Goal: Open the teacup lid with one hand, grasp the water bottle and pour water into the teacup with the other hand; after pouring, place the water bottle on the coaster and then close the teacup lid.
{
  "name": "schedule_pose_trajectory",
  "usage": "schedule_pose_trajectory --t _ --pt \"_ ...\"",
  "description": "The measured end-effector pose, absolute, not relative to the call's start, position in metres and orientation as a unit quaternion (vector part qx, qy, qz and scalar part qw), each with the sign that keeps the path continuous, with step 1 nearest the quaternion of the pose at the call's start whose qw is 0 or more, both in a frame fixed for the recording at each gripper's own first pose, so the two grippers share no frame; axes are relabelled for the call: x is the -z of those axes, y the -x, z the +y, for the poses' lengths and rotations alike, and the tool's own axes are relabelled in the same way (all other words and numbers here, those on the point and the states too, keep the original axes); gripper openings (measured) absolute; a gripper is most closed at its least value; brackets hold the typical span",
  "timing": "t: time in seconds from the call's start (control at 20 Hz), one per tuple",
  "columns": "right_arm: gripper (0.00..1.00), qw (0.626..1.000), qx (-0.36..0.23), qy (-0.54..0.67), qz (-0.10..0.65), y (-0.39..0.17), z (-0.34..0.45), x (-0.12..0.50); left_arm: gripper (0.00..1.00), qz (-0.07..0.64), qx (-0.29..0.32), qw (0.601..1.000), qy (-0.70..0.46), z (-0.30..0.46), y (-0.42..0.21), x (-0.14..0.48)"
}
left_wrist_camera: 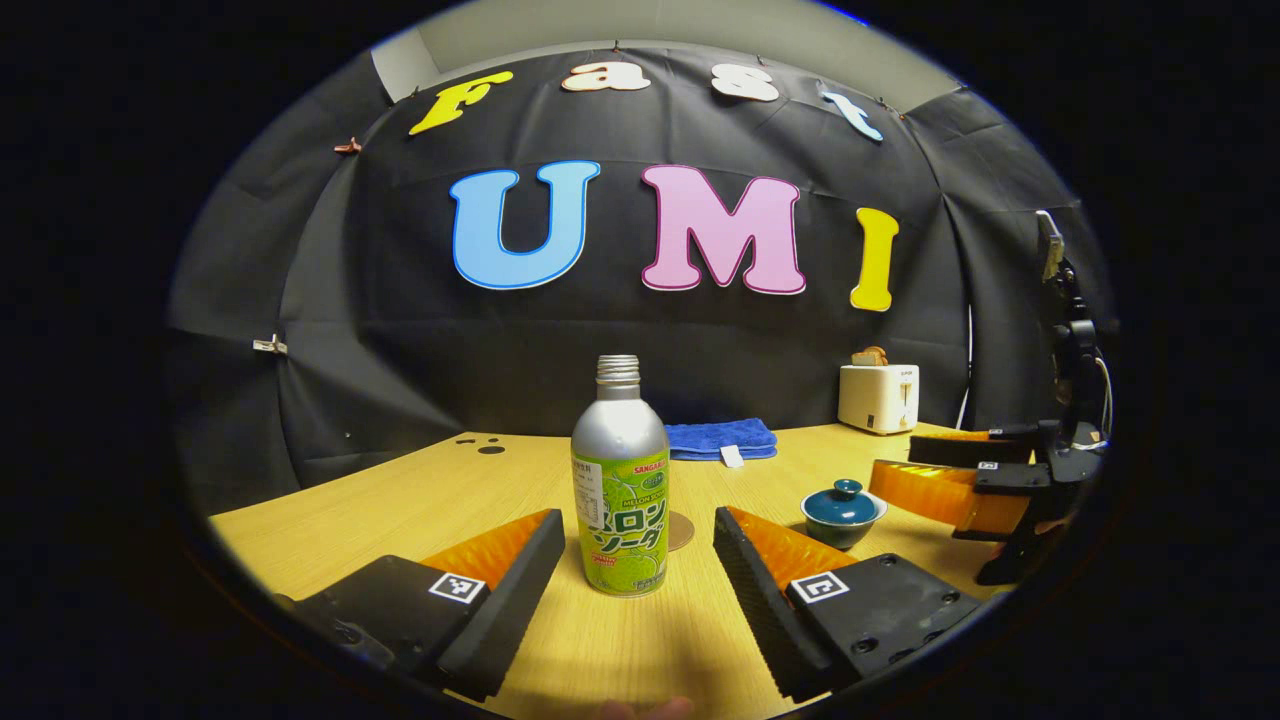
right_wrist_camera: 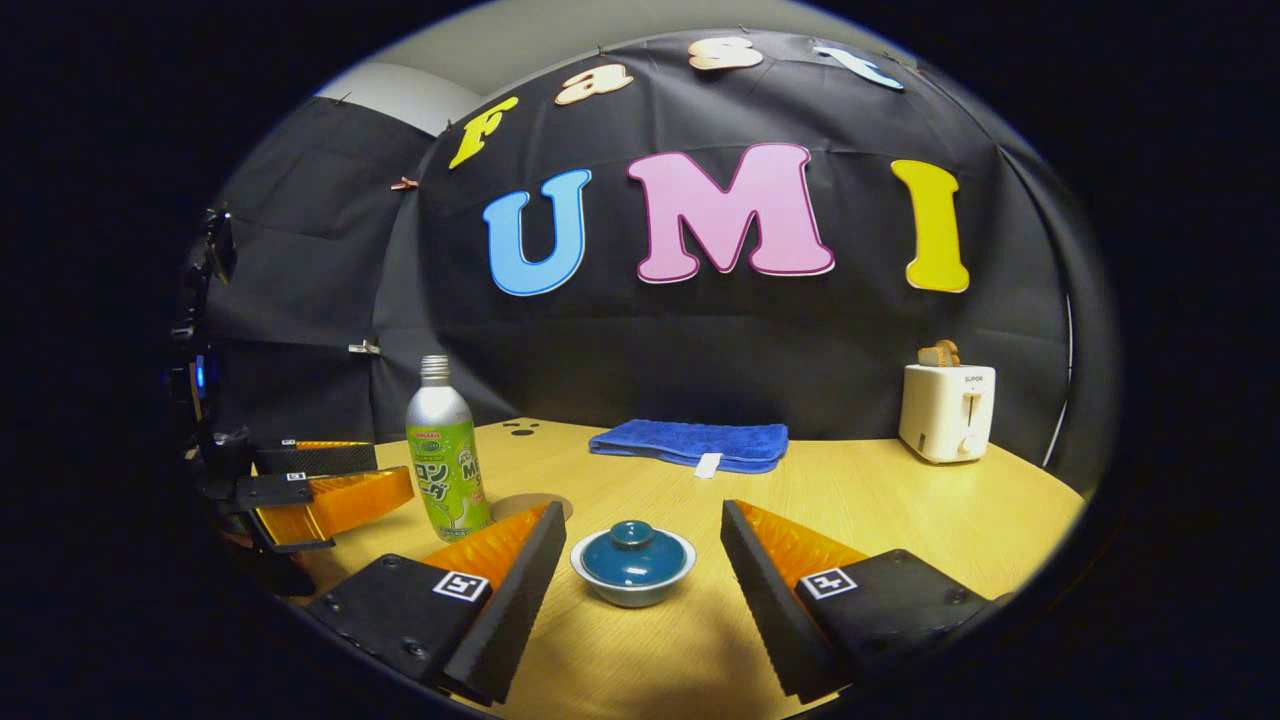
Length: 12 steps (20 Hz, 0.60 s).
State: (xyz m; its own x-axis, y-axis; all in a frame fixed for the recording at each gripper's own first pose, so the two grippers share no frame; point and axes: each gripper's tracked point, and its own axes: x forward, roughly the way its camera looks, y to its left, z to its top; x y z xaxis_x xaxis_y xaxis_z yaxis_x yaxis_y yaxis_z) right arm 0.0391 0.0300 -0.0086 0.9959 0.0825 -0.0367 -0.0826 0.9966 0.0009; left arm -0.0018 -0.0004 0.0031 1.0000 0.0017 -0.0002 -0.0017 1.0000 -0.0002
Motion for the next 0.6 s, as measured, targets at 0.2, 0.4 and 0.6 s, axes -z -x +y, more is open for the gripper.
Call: schedule_pose_trajectory --t 0.2,0.4,0.6 --pt "0.81 0.997 -0.033 0.004 0.064 -0.061 0.031 0.024 0.95 0.000 -0.001 1.000 0.000 -0.001 0.001 -0.003" --pt "0.74 0.995 -0.037 0.003 0.097 -0.073 0.033 0.033 0.95 0.000 -0.001 1.000 0.000 0.000 0.002 -0.003" --pt "0.51 0.995 -0.033 0.005 0.097 -0.076 0.032 0.034 0.95 -0.001 -0.001 1.000 0.000 -0.001 0.001 -0.003"
